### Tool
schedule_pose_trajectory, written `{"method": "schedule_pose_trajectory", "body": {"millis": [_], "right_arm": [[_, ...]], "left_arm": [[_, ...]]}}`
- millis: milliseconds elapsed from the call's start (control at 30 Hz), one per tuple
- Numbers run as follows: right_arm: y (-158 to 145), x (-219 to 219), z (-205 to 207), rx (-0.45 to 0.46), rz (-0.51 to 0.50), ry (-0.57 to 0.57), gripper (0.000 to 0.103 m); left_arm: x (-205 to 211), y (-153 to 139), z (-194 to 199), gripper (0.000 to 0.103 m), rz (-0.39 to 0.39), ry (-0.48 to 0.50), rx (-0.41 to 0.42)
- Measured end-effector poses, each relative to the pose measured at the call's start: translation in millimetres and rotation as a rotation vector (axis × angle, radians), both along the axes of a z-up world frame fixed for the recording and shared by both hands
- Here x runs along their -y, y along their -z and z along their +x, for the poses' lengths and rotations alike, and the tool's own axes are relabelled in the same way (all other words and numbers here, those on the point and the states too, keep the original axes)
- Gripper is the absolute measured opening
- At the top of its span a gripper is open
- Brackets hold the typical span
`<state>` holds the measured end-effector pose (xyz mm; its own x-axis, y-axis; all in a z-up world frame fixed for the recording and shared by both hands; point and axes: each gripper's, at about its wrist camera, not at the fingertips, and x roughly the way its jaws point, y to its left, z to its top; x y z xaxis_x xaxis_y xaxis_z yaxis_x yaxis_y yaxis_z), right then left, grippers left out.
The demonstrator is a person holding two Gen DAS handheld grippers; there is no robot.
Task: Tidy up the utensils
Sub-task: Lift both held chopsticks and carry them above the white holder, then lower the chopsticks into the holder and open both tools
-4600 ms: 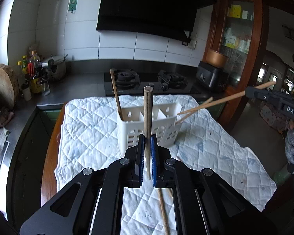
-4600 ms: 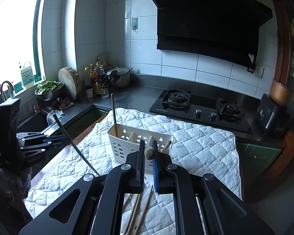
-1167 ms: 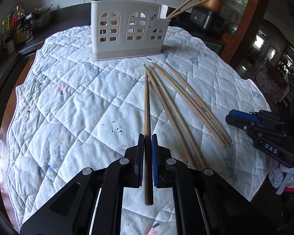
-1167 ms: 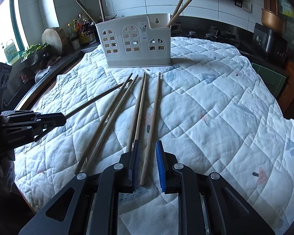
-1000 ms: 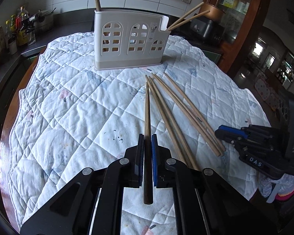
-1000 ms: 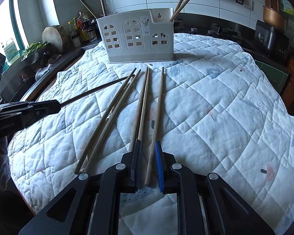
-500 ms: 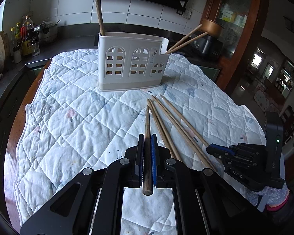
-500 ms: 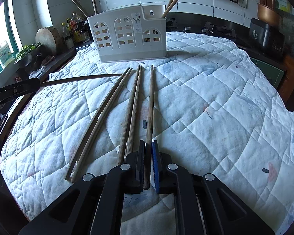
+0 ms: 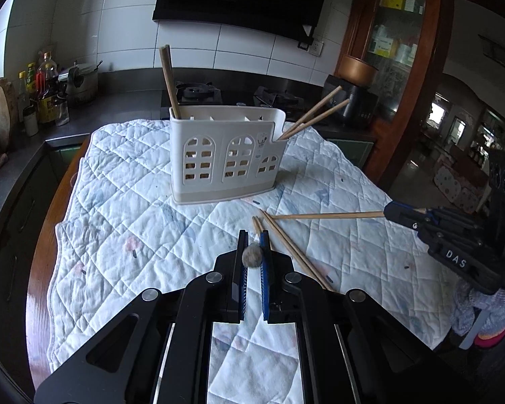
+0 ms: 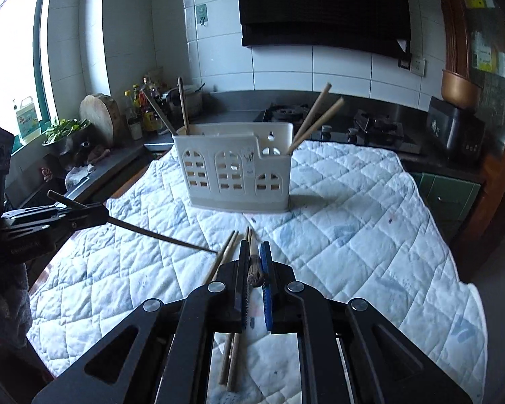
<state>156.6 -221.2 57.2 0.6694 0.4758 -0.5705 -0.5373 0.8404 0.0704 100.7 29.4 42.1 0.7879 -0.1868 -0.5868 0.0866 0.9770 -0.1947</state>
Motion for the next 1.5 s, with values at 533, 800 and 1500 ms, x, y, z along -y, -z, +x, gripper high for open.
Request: {"method": "schedule_pose_trajectory", "body": {"millis": [533,800,1500], "right_arm": [[-118,-27,74,0.064,0.005,-0.070,0.007],[-147,-44,114,0.095,0.004,-0.044,0.007],[-115,-74,177,0.036,-0.003,-0.031,0.007]], "left_arm": [[-9,-66,66,0.005,0.051,0.011,0.059],[-12,-132,96,0.005,0.084,-0.017,0.178],[-53,-109,175,0.005,0.050,-0.167,0.141]]}}
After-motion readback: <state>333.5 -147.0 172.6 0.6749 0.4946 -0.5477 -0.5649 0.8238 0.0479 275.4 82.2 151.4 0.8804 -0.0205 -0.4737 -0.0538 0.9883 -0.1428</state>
